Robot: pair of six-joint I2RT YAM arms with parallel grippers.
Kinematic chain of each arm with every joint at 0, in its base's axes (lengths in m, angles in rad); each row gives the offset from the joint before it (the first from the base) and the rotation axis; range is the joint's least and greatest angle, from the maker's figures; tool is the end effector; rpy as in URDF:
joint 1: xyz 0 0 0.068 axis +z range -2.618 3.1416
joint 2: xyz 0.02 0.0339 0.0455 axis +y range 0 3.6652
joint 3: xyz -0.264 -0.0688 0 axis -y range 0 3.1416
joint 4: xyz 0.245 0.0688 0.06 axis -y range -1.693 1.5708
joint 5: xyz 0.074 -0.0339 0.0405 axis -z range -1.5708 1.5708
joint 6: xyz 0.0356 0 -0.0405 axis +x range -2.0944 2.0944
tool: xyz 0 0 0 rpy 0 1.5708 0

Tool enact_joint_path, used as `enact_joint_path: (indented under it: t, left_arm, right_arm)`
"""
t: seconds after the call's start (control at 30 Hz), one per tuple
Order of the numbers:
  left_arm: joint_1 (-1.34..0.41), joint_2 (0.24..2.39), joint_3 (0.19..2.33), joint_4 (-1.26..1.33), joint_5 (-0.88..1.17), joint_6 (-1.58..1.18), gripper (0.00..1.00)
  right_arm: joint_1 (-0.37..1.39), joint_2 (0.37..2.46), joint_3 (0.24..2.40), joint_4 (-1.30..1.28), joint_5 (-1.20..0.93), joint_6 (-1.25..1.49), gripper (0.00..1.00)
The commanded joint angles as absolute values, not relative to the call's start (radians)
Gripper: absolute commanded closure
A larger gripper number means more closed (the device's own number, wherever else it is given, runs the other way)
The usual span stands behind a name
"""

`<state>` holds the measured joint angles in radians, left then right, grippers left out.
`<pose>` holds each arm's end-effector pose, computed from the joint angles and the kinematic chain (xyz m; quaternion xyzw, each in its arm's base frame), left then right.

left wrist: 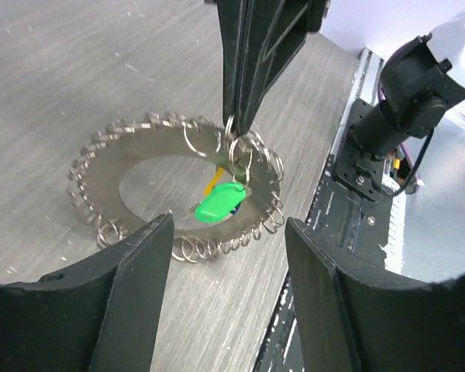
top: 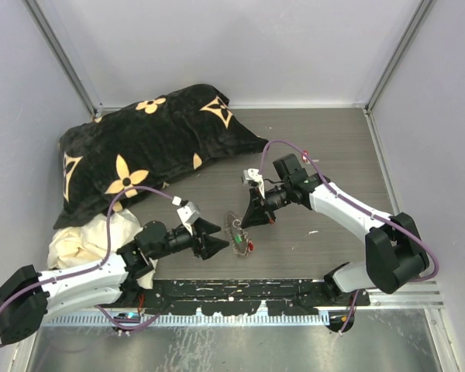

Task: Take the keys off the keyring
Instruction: Pick up the key from the keyring.

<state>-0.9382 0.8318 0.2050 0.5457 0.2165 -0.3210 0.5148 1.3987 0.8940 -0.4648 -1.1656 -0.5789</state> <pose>0.1027 -0.1531 0.2047 0.2918 0.6741 -0.4610 0.4979 0.2172 0.1605 0.2351 -0.5539 0.5964 0.5175 0.2640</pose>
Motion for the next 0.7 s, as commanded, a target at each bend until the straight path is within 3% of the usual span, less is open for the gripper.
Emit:
enact_joint_path:
  t: [0.0, 0.13, 0.3, 0.6, 0.67]
  left_arm:
    - [-0.937, 0.879, 0.180, 0.758, 0.274, -0.426, 0.37]
    - [-0.926, 0.989, 0.212, 0.820, 0.342, -0.387, 0.30]
    - [-0.855, 1.163, 0.249, 0.952, 0.504, -0.375, 0.27]
    - [-0.767, 1.544, 0.269, 1.426, 0.786, -0.296, 0.30]
    - [-0.765, 1.595, 0.297, 1.429, 0.818, -0.284, 0.32]
  right_arm:
    - [0.512, 1.399, 0.931, -0.434, -1.183, -0.569, 0.99]
    - [0.511, 1.396, 0.928, -0.435, -1.195, -0.574, 0.99]
    - [0.510, 1.396, 0.931, -0.460, -1.209, -0.603, 0.99]
    - [0.509, 1.401, 0.946, -0.511, -1.221, -0.661, 0.99]
    - [0.509, 1.399, 0.948, -0.516, -1.220, -0.666, 0.99]
